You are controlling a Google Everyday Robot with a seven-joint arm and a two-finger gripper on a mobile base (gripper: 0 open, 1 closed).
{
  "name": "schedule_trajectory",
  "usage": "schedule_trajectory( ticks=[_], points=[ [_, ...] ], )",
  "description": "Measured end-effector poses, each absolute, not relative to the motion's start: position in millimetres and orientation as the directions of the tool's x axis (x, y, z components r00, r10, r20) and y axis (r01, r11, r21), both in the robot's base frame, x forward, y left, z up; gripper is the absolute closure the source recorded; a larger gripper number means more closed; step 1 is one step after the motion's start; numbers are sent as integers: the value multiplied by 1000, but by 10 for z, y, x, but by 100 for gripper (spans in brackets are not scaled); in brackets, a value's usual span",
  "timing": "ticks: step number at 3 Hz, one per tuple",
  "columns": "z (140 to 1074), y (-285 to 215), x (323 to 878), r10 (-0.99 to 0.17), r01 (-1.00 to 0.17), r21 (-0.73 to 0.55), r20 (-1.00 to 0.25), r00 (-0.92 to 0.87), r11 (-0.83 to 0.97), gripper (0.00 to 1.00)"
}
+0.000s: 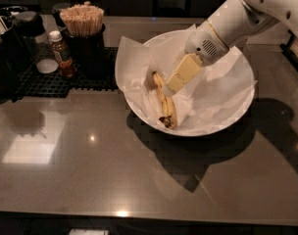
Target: Pick banana from white bowl
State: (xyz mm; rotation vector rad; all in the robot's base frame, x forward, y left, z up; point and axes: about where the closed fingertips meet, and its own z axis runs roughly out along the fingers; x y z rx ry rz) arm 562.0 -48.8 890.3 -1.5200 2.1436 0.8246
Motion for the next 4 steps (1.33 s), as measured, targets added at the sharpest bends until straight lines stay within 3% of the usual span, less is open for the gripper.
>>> schedule_trajectory(
  ticks=[1,2,4],
  points=[
    [8953,-447,5628,-726,-938,211,-593,-347,276,2],
    [8926,-415,5590,-731,-931,212,-576,-365,298,18],
    [8791,-514,5495,-718,-900,237,-544,-434,365,38]
  ],
)
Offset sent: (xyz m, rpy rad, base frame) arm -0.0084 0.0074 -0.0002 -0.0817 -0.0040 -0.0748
